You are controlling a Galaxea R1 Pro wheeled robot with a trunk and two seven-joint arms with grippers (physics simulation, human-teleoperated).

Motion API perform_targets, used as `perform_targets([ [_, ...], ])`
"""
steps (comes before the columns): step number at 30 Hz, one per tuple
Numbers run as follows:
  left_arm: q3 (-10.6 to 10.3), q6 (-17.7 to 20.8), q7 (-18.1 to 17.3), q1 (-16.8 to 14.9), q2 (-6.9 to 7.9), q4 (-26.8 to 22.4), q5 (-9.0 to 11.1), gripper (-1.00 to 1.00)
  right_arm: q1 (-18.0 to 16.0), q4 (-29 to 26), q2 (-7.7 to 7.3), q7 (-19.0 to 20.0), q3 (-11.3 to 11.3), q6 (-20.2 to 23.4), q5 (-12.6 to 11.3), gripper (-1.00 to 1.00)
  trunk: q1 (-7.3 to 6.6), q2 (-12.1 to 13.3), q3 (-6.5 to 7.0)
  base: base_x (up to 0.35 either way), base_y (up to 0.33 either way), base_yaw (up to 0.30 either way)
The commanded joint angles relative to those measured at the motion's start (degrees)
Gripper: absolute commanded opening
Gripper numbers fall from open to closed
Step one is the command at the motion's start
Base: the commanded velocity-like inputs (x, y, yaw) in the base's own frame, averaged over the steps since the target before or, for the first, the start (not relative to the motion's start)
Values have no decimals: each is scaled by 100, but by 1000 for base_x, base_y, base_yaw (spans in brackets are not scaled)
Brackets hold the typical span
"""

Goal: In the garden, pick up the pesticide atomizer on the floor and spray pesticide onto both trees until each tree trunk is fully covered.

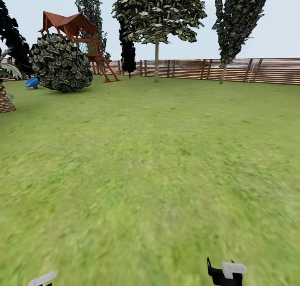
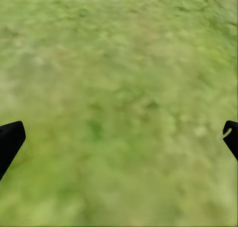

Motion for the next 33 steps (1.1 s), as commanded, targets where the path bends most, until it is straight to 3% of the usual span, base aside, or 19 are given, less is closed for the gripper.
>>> perform_targets([
  [1, 27, -16, 3, -4, -1, 3, -12, -100, -5, 9, 0, -32, -28, -19, 60, 100, 2, -2, -5, 340, 0, 0],
  [33, 27, -20, 3, -3, 3, 3, -12, -100, -5, 8, -9, -30, -32, -19, 55, 100, 2, -2, -5, 340, 0, -48],
])
